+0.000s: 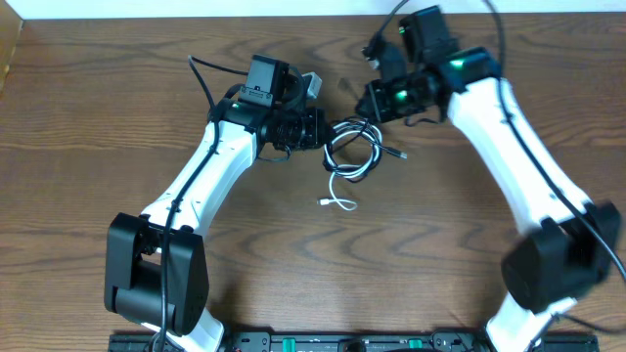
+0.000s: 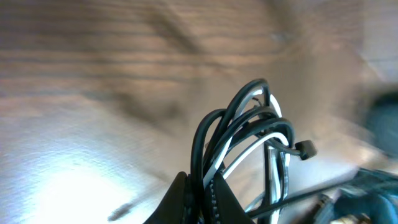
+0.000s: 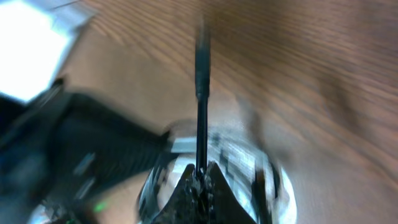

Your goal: Untangle cables

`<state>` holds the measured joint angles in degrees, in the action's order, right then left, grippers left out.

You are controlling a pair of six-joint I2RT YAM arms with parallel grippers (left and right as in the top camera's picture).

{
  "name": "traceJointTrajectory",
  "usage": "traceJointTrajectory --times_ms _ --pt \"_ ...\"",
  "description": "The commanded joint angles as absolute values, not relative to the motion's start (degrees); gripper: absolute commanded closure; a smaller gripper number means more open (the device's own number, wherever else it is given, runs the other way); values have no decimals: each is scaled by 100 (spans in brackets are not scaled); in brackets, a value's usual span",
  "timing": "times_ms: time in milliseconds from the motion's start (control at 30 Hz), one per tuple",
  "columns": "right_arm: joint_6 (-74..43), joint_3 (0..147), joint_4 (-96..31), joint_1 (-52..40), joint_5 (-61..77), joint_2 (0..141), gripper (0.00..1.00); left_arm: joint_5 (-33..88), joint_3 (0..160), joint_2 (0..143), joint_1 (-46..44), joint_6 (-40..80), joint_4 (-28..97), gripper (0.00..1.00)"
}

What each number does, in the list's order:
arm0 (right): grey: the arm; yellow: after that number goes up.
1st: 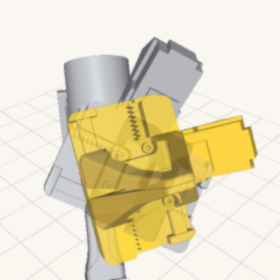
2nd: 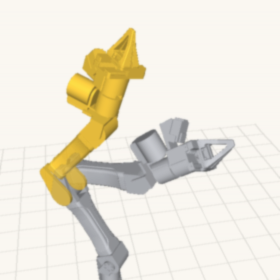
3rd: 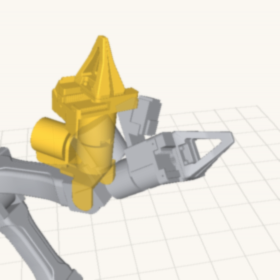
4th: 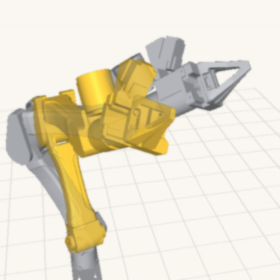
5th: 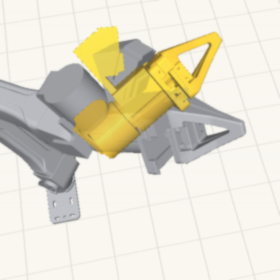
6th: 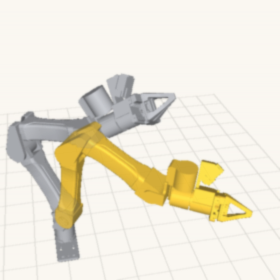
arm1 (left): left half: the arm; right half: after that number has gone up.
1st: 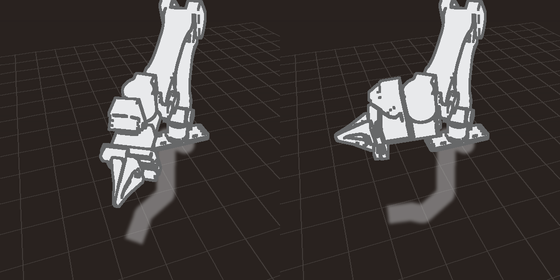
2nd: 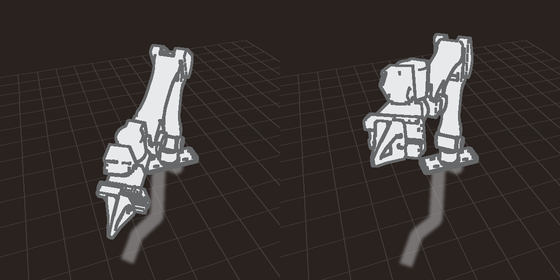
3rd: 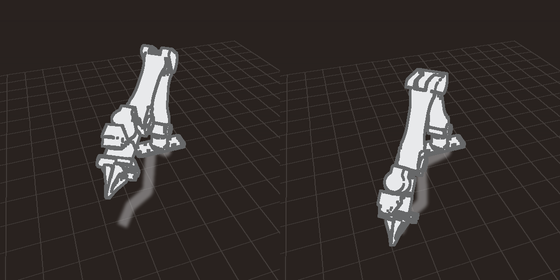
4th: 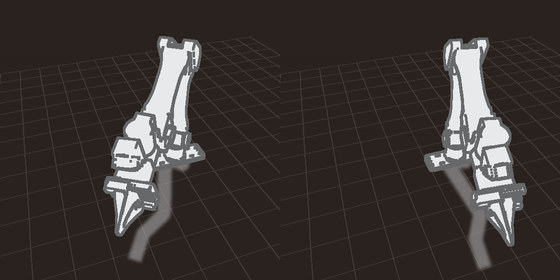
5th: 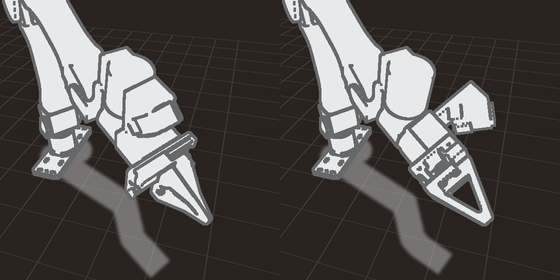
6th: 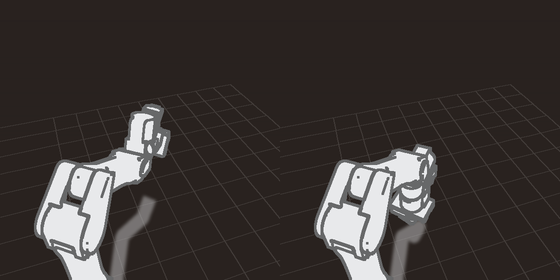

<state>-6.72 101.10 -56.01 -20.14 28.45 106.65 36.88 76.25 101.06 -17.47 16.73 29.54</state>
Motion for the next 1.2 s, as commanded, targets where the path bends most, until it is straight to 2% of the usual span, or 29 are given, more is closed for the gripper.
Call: traceJointTrajectory --times_ms 0,267,367,500,567,600,667,767,867,933,1033,1067,1167 --pt "-550 10147 -6003 -2161 2644 10012 99 3166 7620 10095 -1743 1682 2550 93" --pt "-620 10132 -7024 -2453 2023 10044 99 3218 7620 10095 -1737 1817 1881 93" --pt "-836 10018 -6960 -2464 1811 10055 99 3470 7620 10095 -1737 1815 1774 92" --pt "-832 9887 -6187 -2434 1789 10057 98 3802 7620 10095 -1743 1811 1813 92" --pt "-825 9887 -5854 -2432 1778 10057 90 4038 7620 10095 -1743 1811 1844 93" --pt "-812 9885 -5583 -2432 1647 10064 78 4202 7620 10095 -1743 1806 1890 92" --pt "-794 9885 -5299 -2432 1505 10084 69 4344 7620 10095 -1743 1767 1979 92" --pt "-390 9885 -4901 -2432 1509 10202 64 4595 7620 10095 -1754 1767 2248 93" --pt "-287 9885 -4812 -2432 1511 10370 65 4823 7620 10095 -1761 1769 2335 92" --pt "-239 9885 -4823 -2432 1710 10608 71 4980 7620 10095 -1761 1769 2357 92" --pt "-158 9885 -4766 -2432 2005 10724 75 5039 7620 10095 -1772 1767 2397 93" --pt "-163 9885 -4716 -2432 2008 10739 83 5037 7620 10095 -1798 1767 2438 93" --pt "-163 9889 -4659 -2410 2005 10735 97 5035 7620 10095 -1813 1765 2477 93"
